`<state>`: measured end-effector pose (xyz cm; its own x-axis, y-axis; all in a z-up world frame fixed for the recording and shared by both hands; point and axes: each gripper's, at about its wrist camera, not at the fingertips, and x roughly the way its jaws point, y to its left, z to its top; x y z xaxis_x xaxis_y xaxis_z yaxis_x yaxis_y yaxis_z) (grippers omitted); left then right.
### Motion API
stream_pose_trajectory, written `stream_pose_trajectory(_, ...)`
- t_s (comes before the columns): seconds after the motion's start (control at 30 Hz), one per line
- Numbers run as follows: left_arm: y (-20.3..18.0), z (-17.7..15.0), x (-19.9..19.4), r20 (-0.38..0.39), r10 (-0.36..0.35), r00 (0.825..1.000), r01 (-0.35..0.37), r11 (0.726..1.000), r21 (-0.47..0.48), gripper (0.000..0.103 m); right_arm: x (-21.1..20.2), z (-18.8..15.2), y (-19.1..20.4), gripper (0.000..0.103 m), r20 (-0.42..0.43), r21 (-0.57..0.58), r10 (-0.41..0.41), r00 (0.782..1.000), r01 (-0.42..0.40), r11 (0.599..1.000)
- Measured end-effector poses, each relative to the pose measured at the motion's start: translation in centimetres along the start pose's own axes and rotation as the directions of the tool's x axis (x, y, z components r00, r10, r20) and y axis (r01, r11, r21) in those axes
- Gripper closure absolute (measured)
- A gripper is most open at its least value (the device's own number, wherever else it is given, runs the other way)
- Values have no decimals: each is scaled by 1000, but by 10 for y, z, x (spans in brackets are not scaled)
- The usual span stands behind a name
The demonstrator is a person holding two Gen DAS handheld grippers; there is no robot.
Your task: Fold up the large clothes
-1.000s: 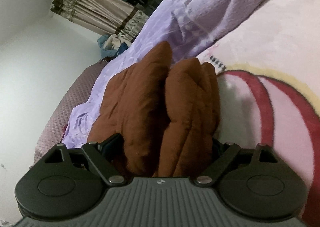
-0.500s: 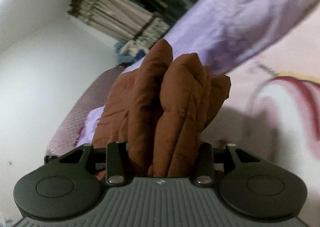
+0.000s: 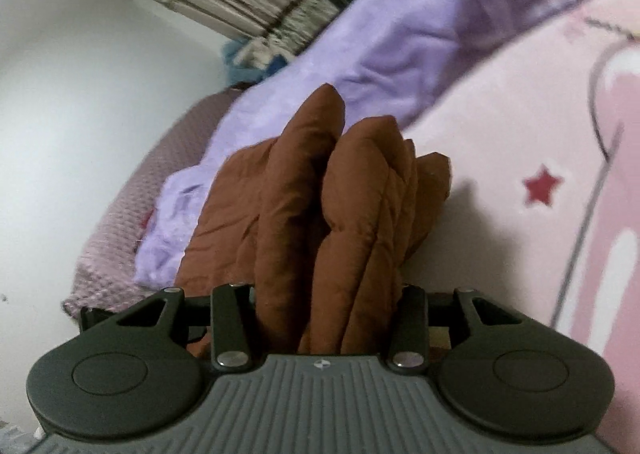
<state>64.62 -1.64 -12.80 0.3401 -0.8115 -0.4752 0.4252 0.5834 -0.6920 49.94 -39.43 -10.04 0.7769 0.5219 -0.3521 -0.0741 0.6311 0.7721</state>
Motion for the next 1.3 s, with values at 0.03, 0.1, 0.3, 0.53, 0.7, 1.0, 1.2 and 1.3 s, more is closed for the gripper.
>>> stream_pose_trajectory(0.03, 9, -2, 2, 5, -20, 1000, 20, 1000, -23, 13, 1, -1, -9, 54, 3, 29, 18, 1000, -18, 999)
stream_pose_trajectory(0.1, 17, -3, 6, 3, -42, 999, 42, 998, -43, 11, 2, -2, -25, 48, 4, 80, 57, 998, -57, 995)
stream_pose_trajectory(0.3, 6, 2, -7, -9, -1, 1000, 1, 1000, -24, 8, -5, -7, -32, 30, -4, 105, 62, 998, -61, 993)
stream_pose_trajectory(0.53, -32, -8, -65, 83, 184, 979, -192, 977, 97, 12, -54, -6, 2, 24, 30, 37, -114, 993, 113, 993)
stream_pose_trajectory(0.7, -103, -35, -93, 252, 365, 896, -425, 870, 251, 13, -93, -22, 80, 31, 197, -173, -233, 952, 268, 948)
stream_pose_trajectory(1.0, -170, -98, -81, 354, 356, 865, -455, 854, 253, 25, -56, -81, 174, 56, 349, -378, -357, 866, 479, 792)
stream_pose_trajectory(1.2, -147, -114, -40, 283, 373, 884, -438, 872, 218, 45, -33, -108, 151, 64, 336, -387, -482, 809, 586, 712)
stream_pose_trajectory(1.3, -135, -124, -34, 254, 349, 902, -402, 894, 200, 46, -31, -119, 131, 65, 312, -379, -504, 805, 592, 711)
